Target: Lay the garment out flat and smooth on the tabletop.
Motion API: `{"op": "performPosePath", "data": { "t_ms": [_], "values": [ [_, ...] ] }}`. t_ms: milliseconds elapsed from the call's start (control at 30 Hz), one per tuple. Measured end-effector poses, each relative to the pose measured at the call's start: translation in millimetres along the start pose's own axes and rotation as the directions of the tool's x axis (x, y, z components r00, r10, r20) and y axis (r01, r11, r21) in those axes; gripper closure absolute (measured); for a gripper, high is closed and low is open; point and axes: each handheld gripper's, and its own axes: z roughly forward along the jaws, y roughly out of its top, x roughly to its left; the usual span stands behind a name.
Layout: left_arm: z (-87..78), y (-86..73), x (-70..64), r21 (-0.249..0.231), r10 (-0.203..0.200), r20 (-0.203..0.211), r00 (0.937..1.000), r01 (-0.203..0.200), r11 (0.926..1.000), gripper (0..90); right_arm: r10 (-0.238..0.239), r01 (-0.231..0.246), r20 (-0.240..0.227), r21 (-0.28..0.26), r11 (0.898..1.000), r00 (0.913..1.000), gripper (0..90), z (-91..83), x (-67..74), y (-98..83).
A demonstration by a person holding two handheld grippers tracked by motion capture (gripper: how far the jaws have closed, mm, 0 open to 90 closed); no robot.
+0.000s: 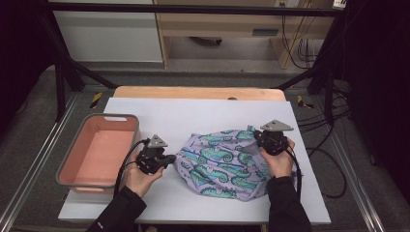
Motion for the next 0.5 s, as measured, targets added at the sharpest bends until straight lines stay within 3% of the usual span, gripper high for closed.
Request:
{"op": "performPosePath", "data": {
  "t_ms": [167, 267, 367, 500],
  "values": [
    [-4.0, -15.8, -1.3, -0.050, -0.039, 0.021, 0.9990, 0.040, 0.9980, 47.5, -0.007, 0.005, -0.077, -0.021, 1.000, 0.9970, 62.9, 6.0, 5.5, -10.0],
    [-1.9, -28.0, -9.1, -0.028, -0.045, 0.037, 0.9983, 0.046, 0.9985, 38.4, 0.004, -0.008, -0.119, -0.029, 1.000, 0.9929, 50.0, 10.7, 11.3, -9.3],
    [9.6, -38.4, -17.0, 0.004, -0.065, 0.060, 0.9961, 0.065, 0.9979, 36.3, 0.020, -0.024, -0.143, -0.023, 0.999, 0.9896, 39.4, 18.8, 16.4, -9.9],
    [23.5, -39.9, -27.7, 0.027, -0.066, 0.046, 0.9968, 0.064, 0.9976, 28.2, 0.022, -0.022, -0.150, -0.002, 1.000, 0.9885, 32.9, 29.5, 20.2, -12.8]
  ]
}}
